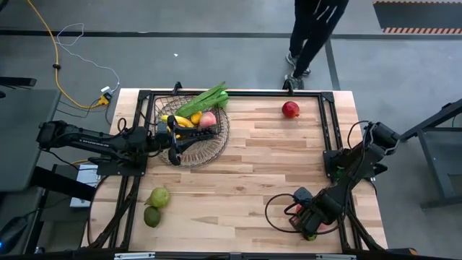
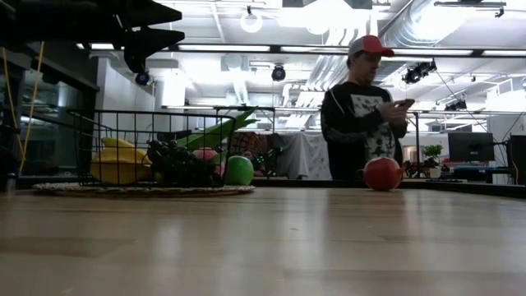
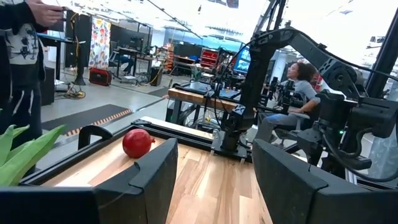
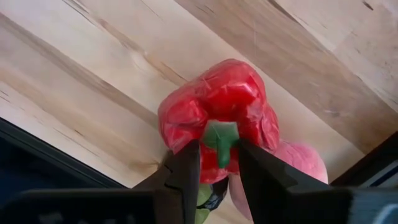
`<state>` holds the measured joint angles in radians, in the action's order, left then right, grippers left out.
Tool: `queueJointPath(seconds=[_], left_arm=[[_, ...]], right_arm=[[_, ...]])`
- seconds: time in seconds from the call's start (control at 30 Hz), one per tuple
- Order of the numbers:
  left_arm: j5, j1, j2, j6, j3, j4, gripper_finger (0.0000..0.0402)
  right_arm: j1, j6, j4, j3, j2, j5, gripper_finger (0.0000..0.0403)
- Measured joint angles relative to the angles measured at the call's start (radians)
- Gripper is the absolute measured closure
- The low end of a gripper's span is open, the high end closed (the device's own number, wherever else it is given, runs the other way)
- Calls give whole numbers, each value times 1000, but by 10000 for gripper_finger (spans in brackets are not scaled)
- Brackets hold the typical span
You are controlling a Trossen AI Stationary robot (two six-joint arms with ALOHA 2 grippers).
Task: Build produce basket
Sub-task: Put the red bell pepper into the wire basket
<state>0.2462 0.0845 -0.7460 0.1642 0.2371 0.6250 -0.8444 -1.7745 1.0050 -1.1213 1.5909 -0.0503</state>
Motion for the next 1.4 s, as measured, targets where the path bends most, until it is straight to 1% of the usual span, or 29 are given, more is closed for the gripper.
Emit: queueJointPath(seconds=[0.4, 0.5, 0.67, 0.7, 0.83, 0.93, 1.0, 1.07, 1.13, 1.27, 1.4], left_arm=[[0, 0, 0, 0, 0, 0, 206], [0, 0, 0, 0, 0, 0, 206], [0, 0, 0, 0, 0, 0, 206], [0, 0, 0, 0, 0, 0, 206], [0, 0, 0, 0, 0, 0, 206], [0, 0, 0, 0, 0, 0, 206], [0, 0, 0, 1, 0, 0, 206], [-9, 0, 0, 35, 0, 0, 206], [-54, 0, 0, 72, 0, 0, 206], [-176, -1, 5, 70, 0, 5, 206], [-195, 0, 28, 118, 1, 30, 206]], right_arm=[[0, 21, 11, 0, 0, 8, 306], [0, 22, 20, -2, 0, 7, 323], [0, 29, 46, -3, -23, 18, 385], [0, 29, 52, -3, -30, 23, 392], [0, 32, 69, -3, -61, 50, 386], [0, 56, 77, -3, -85, 71, 394], [-1, 94, 74, -3, -100, 90, 398], [0, 152, 54, -3, -118, 120, 396], [2, 228, 17, -3, -134, 160, 396], [46, 418, -66, -3, -147, 228, 399], [126, 661, -148, -3, -147, 285, 399]])
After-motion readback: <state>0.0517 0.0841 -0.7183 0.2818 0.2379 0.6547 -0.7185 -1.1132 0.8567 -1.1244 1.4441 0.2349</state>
